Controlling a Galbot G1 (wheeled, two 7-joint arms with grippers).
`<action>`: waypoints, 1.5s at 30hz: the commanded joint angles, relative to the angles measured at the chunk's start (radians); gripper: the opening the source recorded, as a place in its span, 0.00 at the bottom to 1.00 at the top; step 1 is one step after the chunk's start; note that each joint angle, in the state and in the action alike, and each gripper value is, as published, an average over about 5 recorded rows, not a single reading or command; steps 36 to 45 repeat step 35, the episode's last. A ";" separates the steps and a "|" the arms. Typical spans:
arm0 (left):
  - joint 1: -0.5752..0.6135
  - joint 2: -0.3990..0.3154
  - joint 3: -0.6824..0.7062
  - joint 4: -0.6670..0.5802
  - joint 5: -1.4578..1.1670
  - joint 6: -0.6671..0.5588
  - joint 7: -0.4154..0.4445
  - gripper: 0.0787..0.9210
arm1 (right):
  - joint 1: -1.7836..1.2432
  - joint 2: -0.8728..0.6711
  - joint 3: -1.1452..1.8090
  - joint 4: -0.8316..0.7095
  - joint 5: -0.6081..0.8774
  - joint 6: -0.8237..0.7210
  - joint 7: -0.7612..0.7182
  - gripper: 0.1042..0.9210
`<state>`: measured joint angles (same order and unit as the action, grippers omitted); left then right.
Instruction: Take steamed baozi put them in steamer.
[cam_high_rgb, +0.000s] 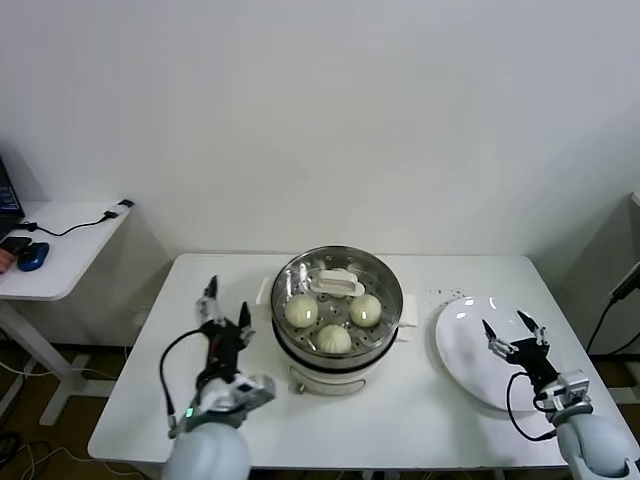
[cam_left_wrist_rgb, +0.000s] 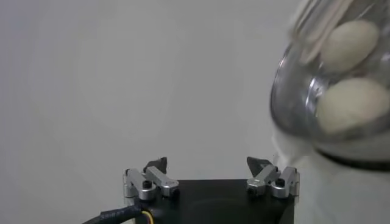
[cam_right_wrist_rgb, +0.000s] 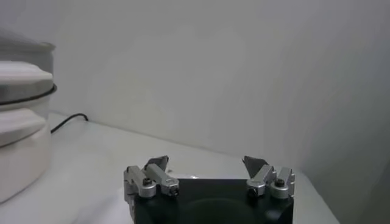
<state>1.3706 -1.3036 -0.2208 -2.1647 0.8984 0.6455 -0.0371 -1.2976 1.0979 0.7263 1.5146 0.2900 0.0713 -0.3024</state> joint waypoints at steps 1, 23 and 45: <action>0.270 -0.092 -0.543 0.056 -0.916 -0.815 -0.041 0.88 | -0.031 0.026 0.002 0.089 0.013 -0.027 0.009 0.88; 0.368 -0.166 -0.552 0.169 -1.022 -0.856 -0.003 0.88 | -0.071 0.042 -0.004 0.111 0.064 -0.025 -0.032 0.88; 0.370 -0.168 -0.539 0.149 -0.983 -0.849 0.000 0.88 | -0.062 0.034 -0.001 0.106 0.076 -0.020 -0.034 0.88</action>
